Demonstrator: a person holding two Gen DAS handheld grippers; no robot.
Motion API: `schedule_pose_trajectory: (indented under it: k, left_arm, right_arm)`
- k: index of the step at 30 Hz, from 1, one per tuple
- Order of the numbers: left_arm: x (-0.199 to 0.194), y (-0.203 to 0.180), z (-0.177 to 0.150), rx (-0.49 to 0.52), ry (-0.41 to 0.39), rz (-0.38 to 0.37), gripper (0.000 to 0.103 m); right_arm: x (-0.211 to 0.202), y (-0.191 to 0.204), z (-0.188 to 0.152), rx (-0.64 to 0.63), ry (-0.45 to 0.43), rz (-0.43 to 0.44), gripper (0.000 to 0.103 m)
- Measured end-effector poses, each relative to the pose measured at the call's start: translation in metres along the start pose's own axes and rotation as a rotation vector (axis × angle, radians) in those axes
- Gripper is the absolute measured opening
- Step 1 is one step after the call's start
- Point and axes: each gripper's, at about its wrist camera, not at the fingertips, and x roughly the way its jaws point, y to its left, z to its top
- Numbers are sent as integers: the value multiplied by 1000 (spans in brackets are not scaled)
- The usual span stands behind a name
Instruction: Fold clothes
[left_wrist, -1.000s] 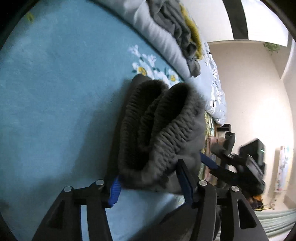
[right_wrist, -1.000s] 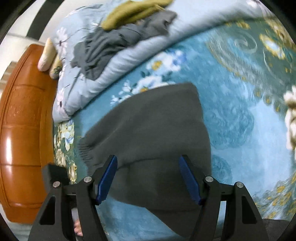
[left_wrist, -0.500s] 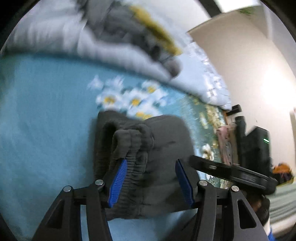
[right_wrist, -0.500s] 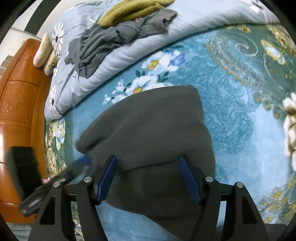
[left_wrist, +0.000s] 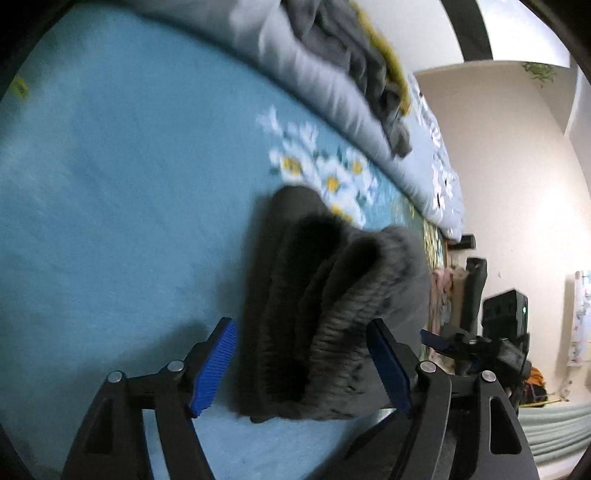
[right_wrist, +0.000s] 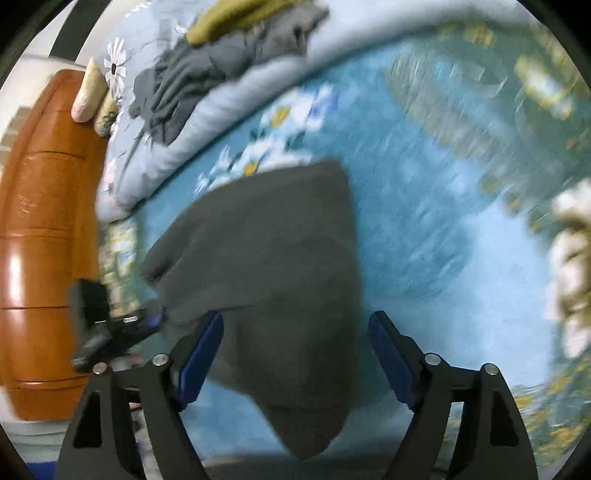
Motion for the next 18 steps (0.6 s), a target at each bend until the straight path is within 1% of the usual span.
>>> schedule_pose_trajectory:
  k: [2,3,4,5,7,8,11,13,15,18]
  left_arm:
    - [12,2,1,-6,12,-9,79]
    - [13,3,1,1,4,-33,84]
    - [14,5,1,3,3,-48,93]
    - [14,7,2,5,2,-63,97]
    - [15,11,2,8,1,-94,102]
    - [14,11,2,8,5,-107,103]
    - [20,5,-1,40,39,-121,103]
    - [26,1,-3,60,63,-129,103]
    - [30,1,-1,33,61,-131,103]
    - [35,1,3,-13,55,-129,103]
  right_arm:
    - [11,0,5,-23,44,-20,90]
    - [17,1,8,-42,72,-38,90]
    - [23,1,11,-58,100,-46,90]
    - [28,1,14,-67,123,-31,90]
    - [36,-1,19,-68,150,-6,93]
    - [39,-2,21,-66,159,4,97]
    - [49,-5,26,-49,177,33,98]
    - [52,-2,27,-51,168,41,98]
    - [53,1,27,-48,150,37,98]
    - [55,1,27,-8,122,34,99]
